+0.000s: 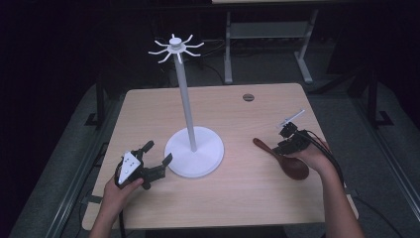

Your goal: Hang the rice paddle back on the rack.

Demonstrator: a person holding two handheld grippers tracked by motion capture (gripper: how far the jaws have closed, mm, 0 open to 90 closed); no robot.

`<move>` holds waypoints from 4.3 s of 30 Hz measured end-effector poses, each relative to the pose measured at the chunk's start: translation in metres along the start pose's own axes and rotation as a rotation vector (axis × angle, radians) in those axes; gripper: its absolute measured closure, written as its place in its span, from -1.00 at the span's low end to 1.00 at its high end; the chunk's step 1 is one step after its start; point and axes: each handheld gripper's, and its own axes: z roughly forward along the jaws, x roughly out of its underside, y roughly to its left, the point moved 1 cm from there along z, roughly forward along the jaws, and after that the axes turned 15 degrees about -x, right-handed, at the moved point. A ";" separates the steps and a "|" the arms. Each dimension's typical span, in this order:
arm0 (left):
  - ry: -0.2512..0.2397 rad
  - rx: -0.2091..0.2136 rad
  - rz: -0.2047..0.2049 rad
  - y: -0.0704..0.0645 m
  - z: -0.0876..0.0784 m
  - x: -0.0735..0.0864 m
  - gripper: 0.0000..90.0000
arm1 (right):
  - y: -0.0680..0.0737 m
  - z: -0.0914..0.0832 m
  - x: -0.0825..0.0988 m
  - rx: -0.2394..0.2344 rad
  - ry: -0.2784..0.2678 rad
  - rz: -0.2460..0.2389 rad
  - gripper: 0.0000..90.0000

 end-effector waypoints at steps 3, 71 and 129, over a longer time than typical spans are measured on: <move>0.000 0.000 -0.001 0.000 0.000 0.000 -0.71 | 0.000 0.002 -0.006 -0.013 0.062 -0.006 0.33; -0.002 -0.001 -0.002 0.000 0.000 0.000 -0.71 | -0.011 0.019 -0.024 -0.053 0.161 -0.048 0.73; -0.001 -0.003 -0.002 0.000 0.000 0.000 -0.71 | 0.032 -0.037 -0.012 -0.202 -0.546 -0.173 0.73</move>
